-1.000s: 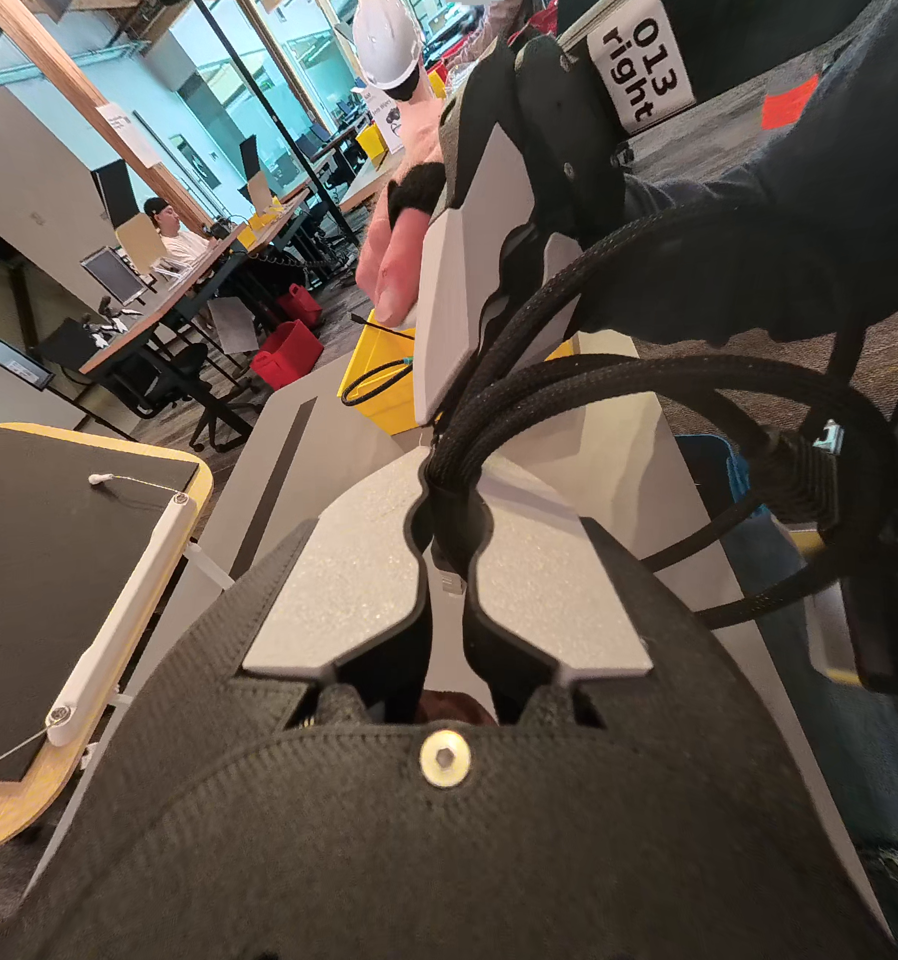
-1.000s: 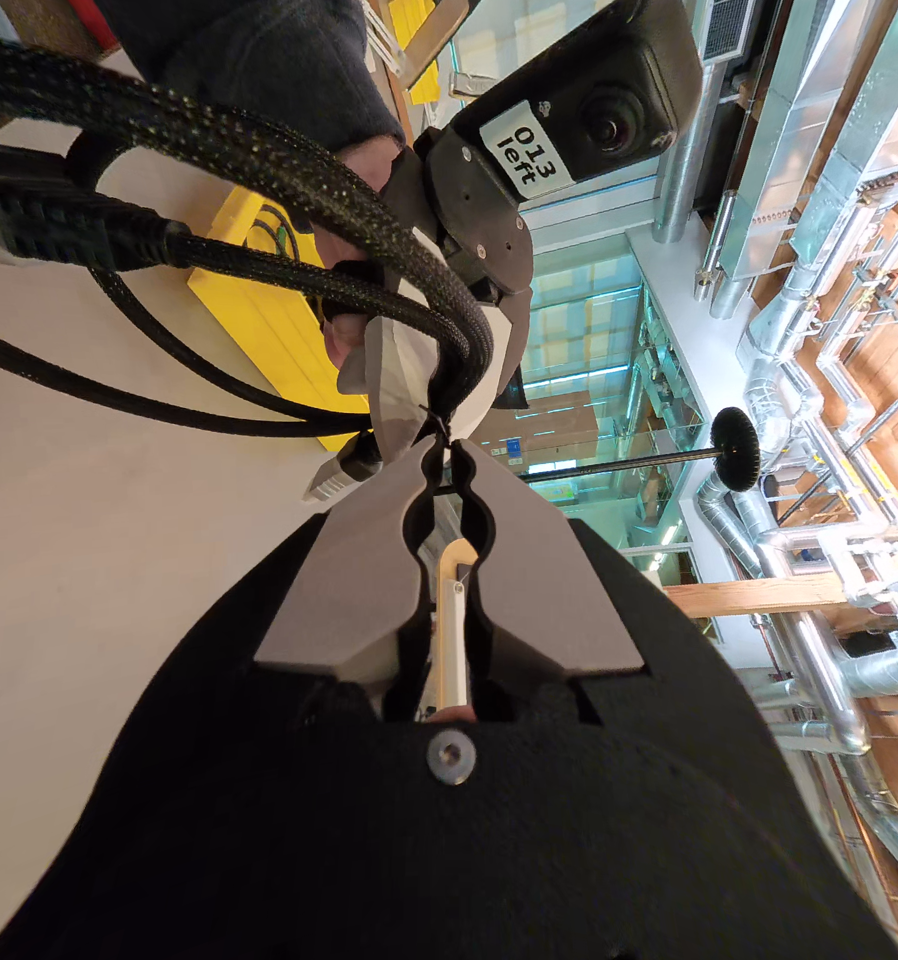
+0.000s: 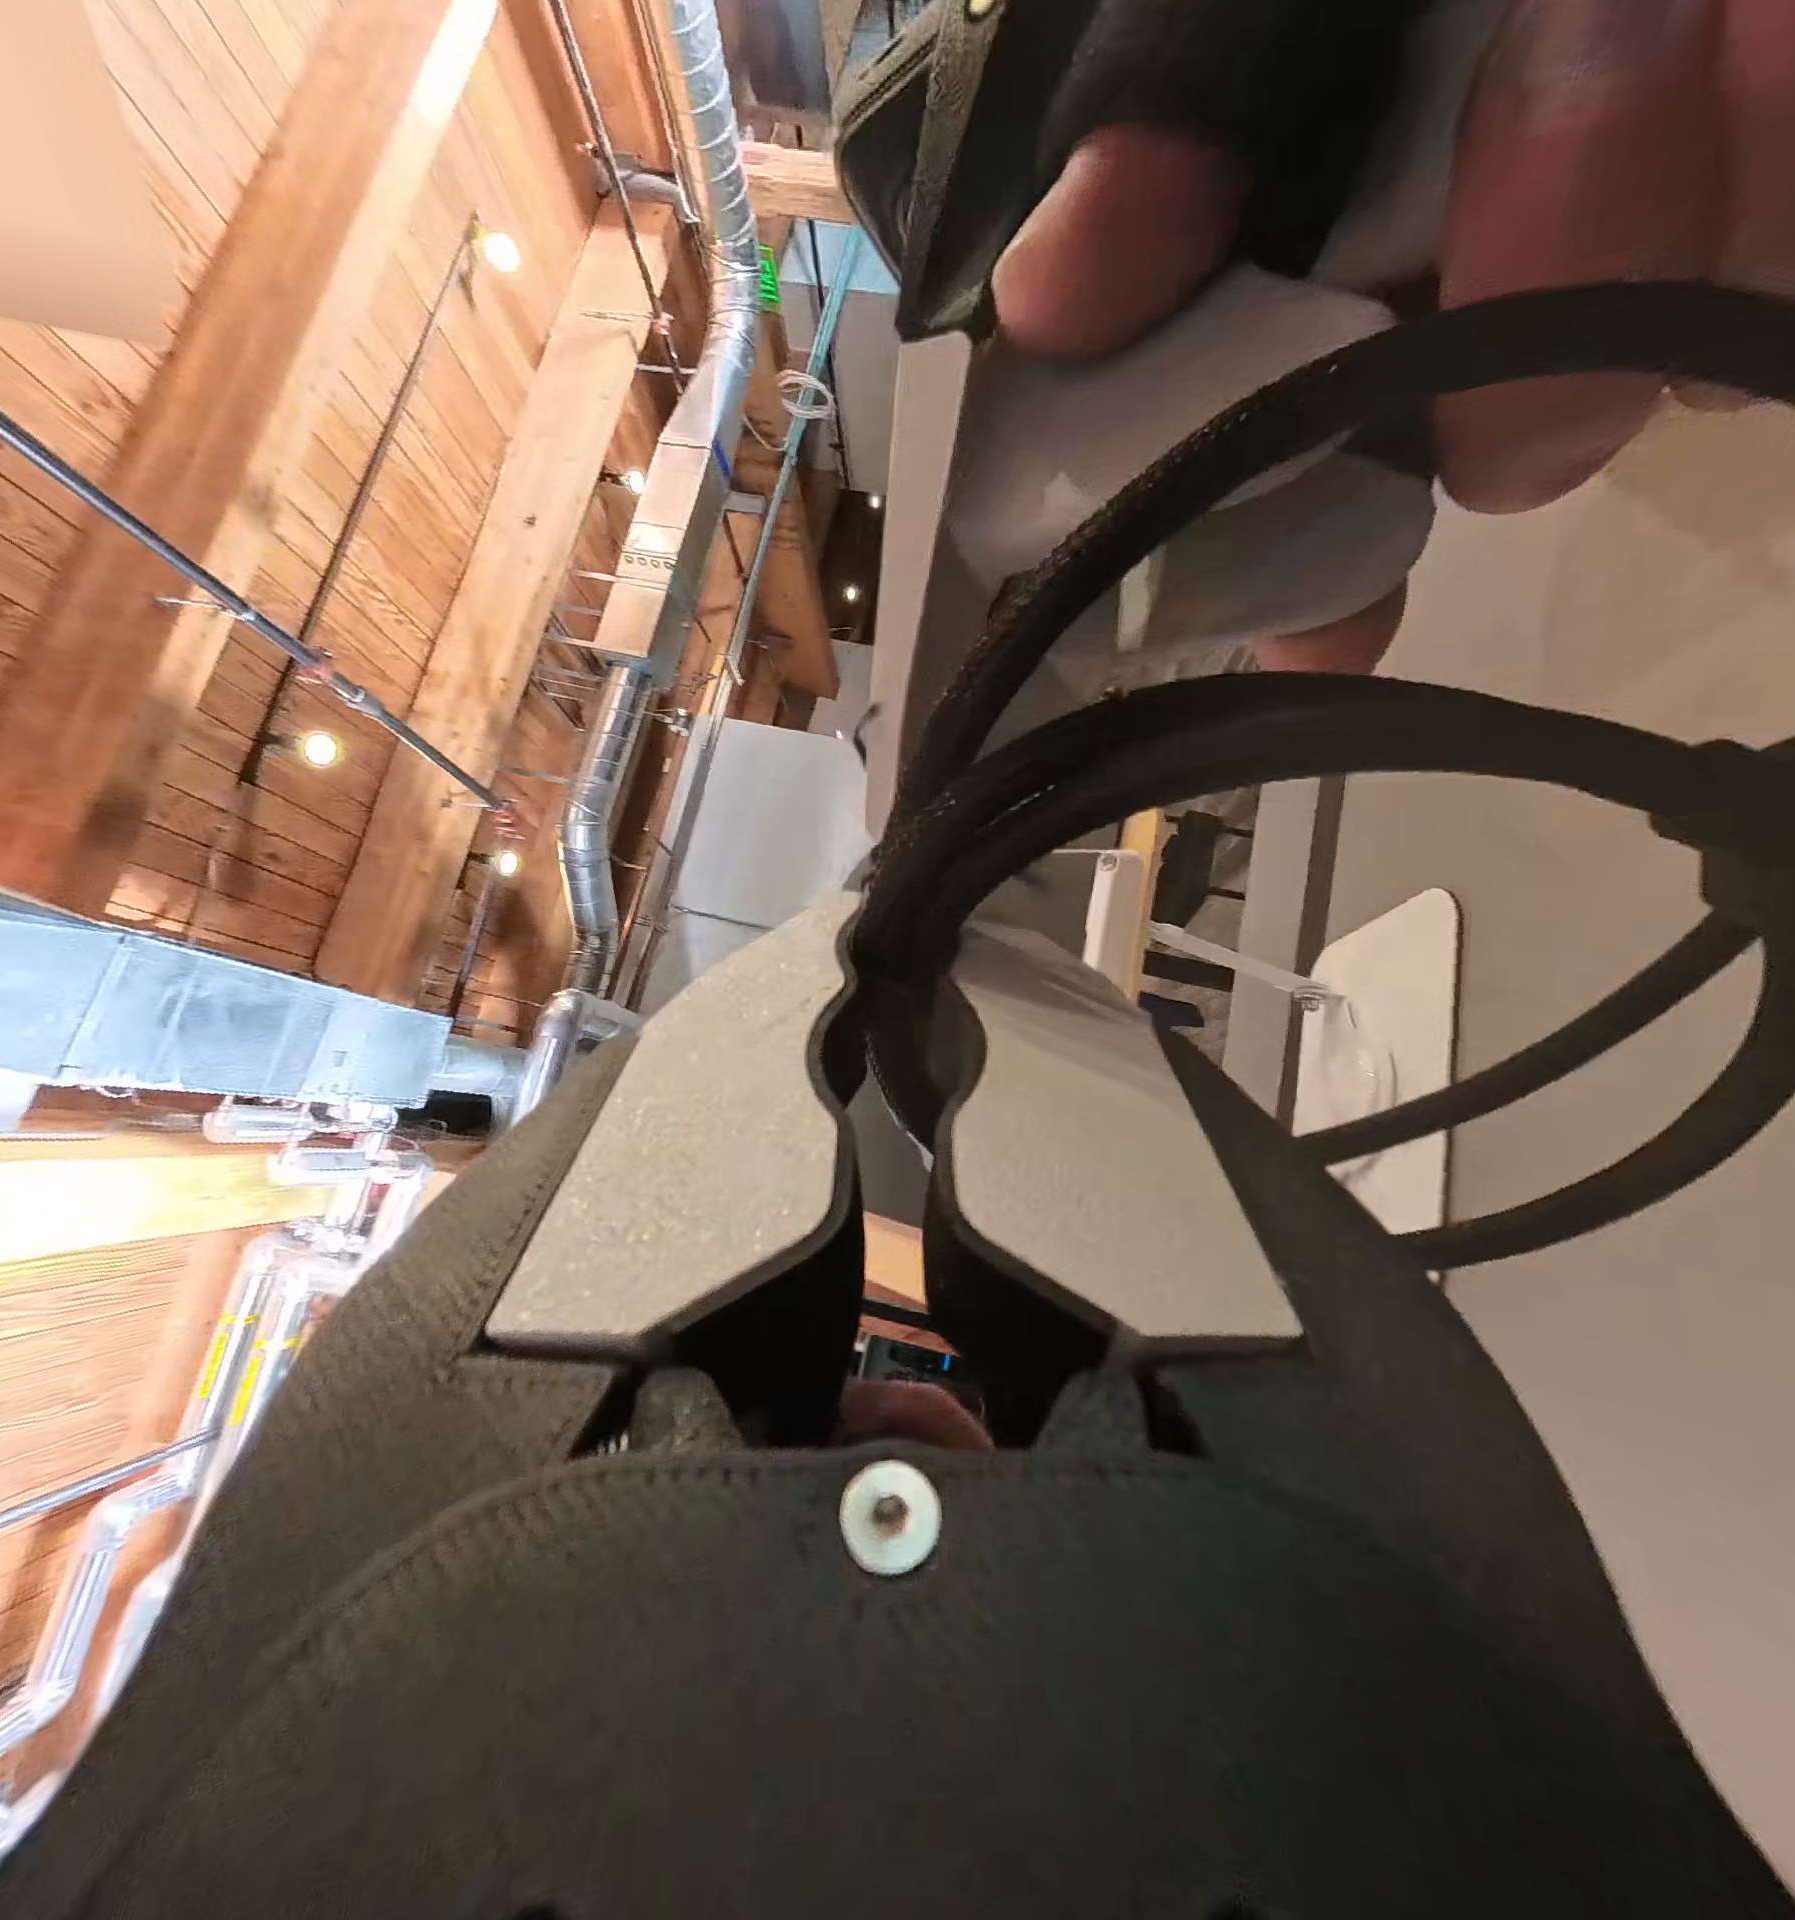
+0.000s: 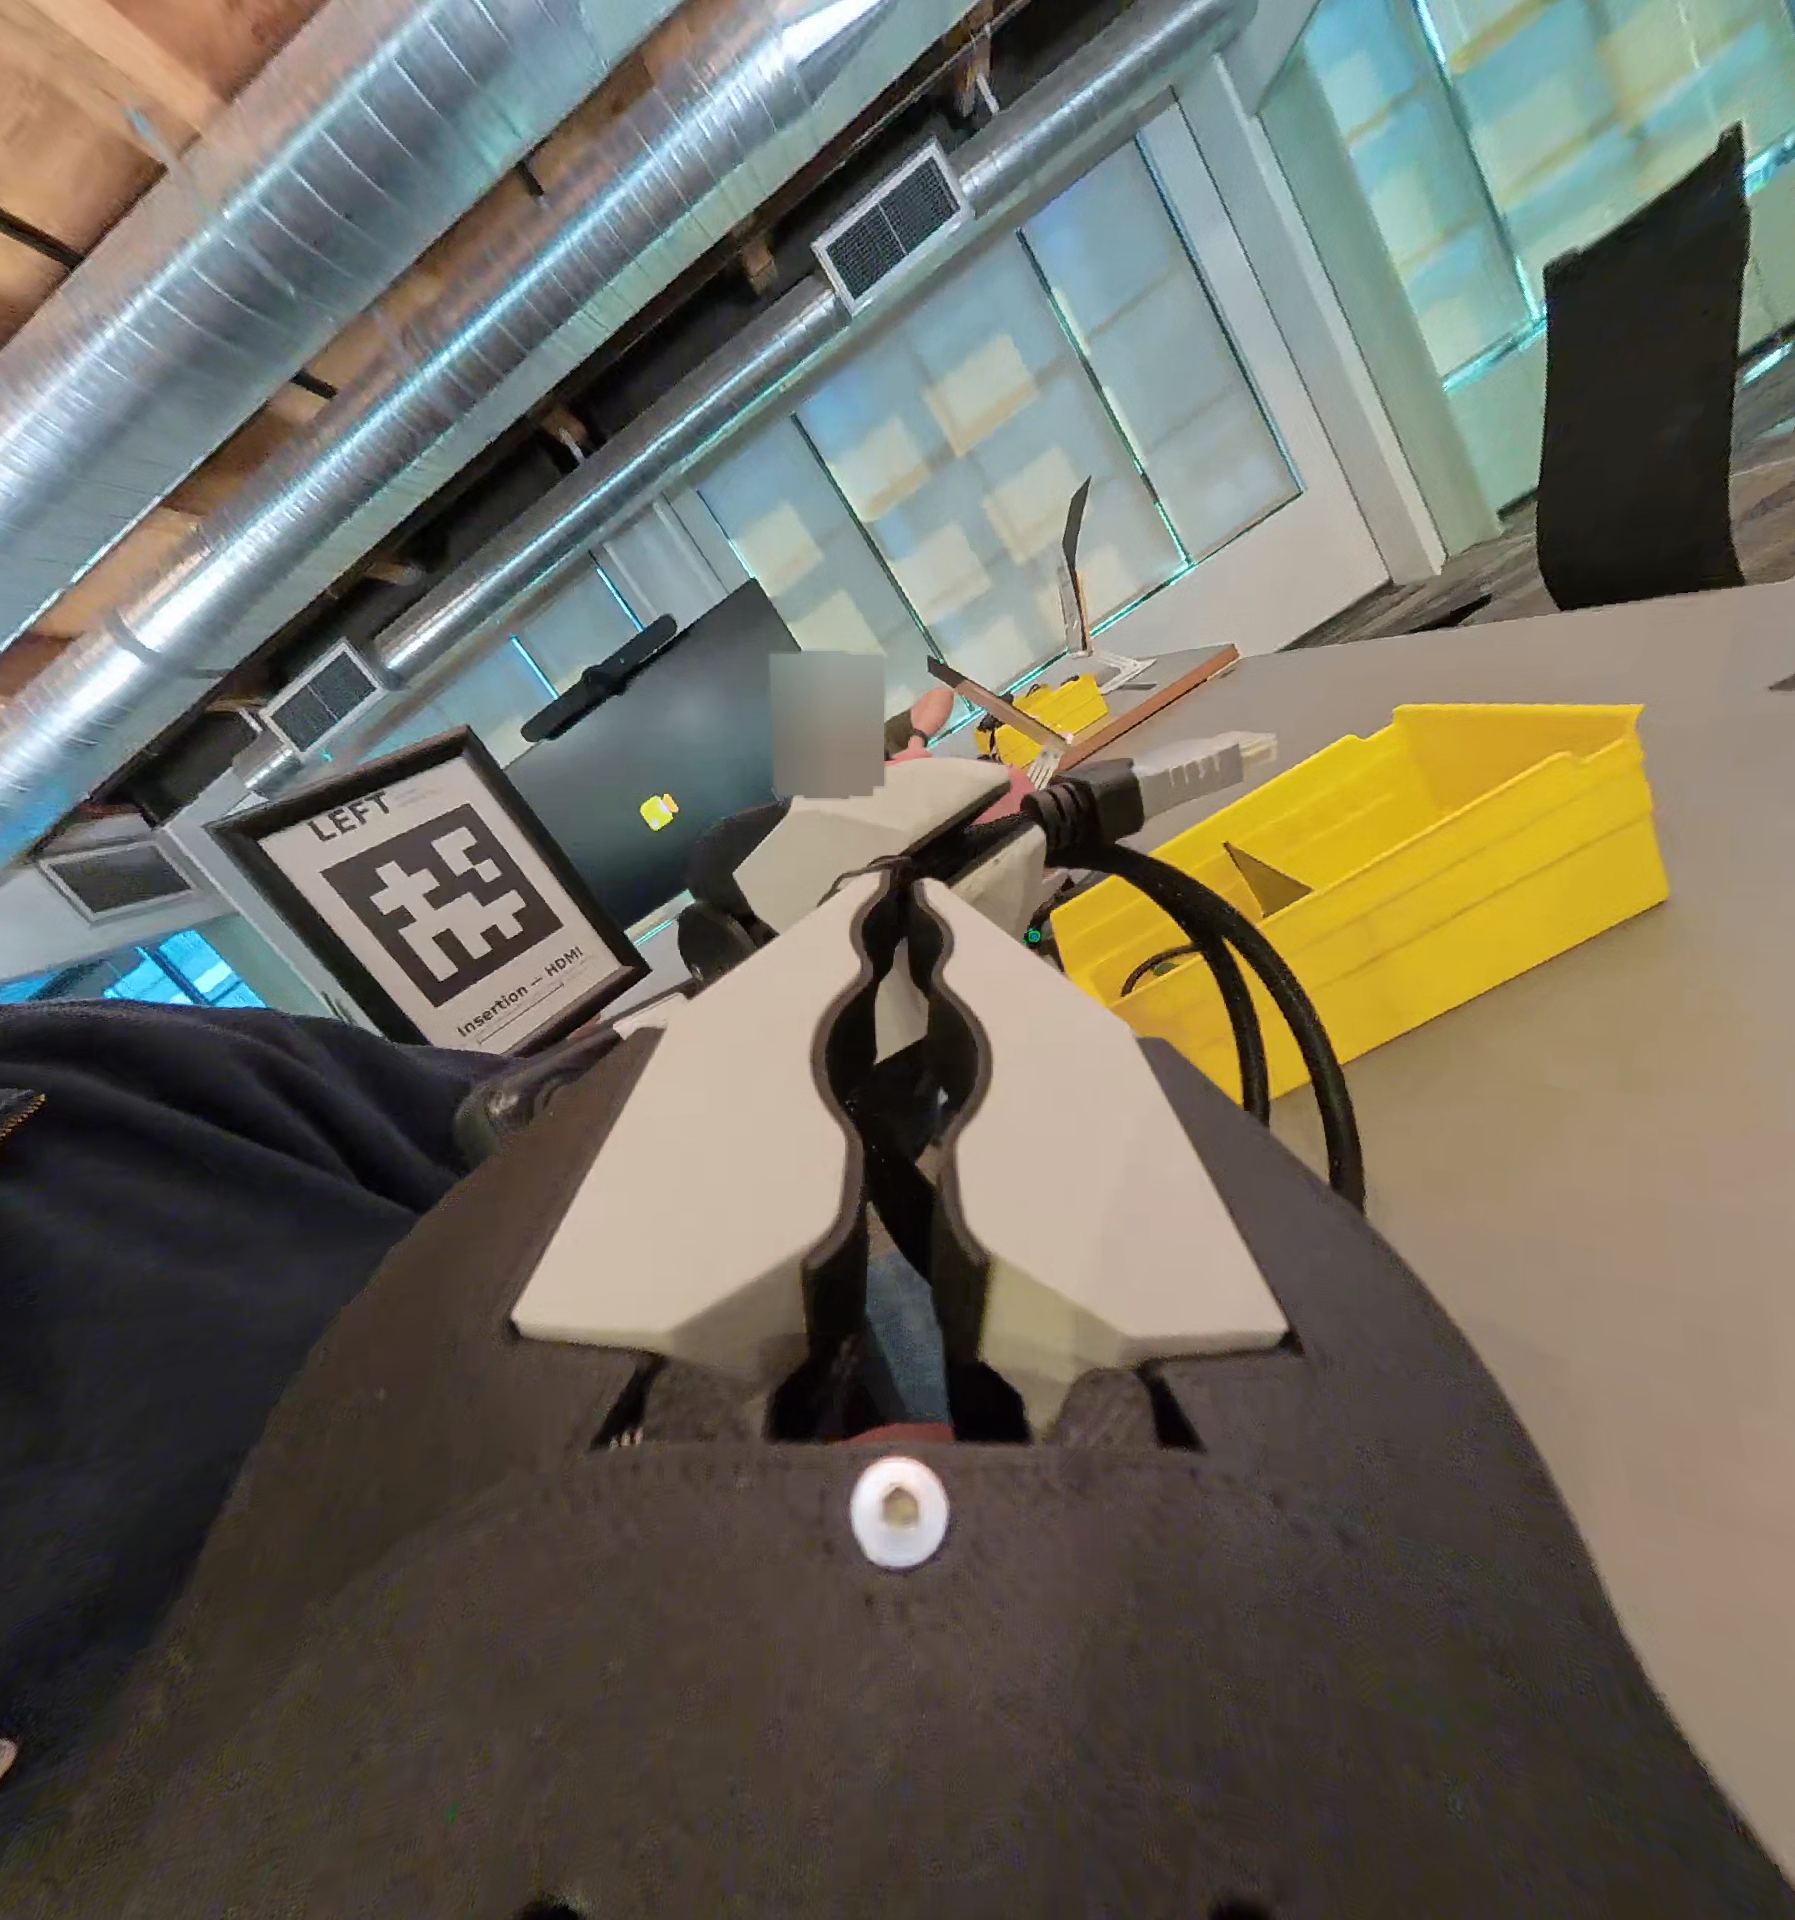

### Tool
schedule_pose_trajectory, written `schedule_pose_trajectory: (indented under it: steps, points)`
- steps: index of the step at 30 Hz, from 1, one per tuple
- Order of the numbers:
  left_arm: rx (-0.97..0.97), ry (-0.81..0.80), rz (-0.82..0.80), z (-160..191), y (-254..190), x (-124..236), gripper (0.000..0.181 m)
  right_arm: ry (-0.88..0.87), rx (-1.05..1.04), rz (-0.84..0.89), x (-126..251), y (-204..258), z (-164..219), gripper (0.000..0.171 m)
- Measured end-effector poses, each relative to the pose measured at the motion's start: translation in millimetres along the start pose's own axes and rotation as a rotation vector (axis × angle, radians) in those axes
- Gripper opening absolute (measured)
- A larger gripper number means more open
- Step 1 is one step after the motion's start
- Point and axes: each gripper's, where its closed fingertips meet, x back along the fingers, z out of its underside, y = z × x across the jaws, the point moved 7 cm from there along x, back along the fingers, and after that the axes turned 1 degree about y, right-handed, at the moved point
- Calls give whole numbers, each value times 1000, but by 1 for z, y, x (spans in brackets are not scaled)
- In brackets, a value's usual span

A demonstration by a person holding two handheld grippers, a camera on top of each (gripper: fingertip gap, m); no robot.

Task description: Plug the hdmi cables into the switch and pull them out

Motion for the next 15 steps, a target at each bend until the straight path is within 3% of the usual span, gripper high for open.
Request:
schedule_pose_trajectory:
  steps: [4, 7, 11, 15]
  points:
    - [132, -1, 77, 6, 3, -2, 6, 28, 324, 123, 6, 3, -5, 10]
    - [272, -16, 157, 10, 5, -3, 6, 116, 781, 270, 10, 15, -13, 12]
    - [316, -3, 216, 11, 4, -5, 6, 249, 1368, 389, 7, 41, -20, 9]
    - [325, 7, 247, 10, 0, -6, 6, 465, 1641, 368, -5, 45, -11, 7]
